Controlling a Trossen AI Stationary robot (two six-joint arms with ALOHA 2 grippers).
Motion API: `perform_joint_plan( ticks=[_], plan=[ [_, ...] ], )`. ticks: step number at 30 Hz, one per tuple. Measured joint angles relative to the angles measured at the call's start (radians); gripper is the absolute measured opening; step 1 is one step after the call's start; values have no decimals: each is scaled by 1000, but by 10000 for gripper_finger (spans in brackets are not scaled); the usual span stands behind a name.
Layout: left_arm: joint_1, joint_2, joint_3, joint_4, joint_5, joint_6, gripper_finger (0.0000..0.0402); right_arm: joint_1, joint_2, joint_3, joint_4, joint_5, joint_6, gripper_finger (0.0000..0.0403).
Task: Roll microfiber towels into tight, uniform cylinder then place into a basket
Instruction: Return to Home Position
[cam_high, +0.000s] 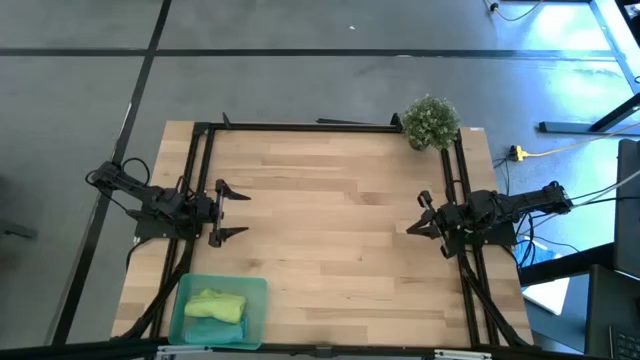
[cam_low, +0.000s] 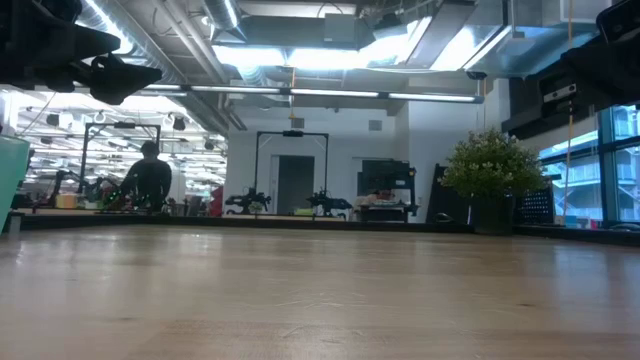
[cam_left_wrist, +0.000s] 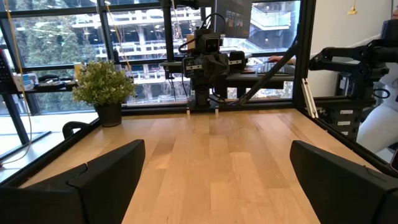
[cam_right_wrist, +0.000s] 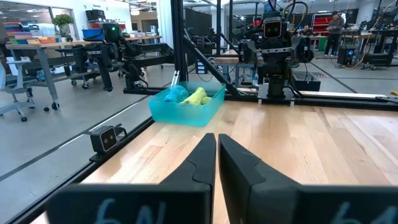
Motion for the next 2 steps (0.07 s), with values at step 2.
perform_joint_plan(
  ticks=[2],
  plan=[
    [0, 0, 0, 0, 0, 0, 396, 0, 0, 0, 0, 0, 0, 21]
  ],
)
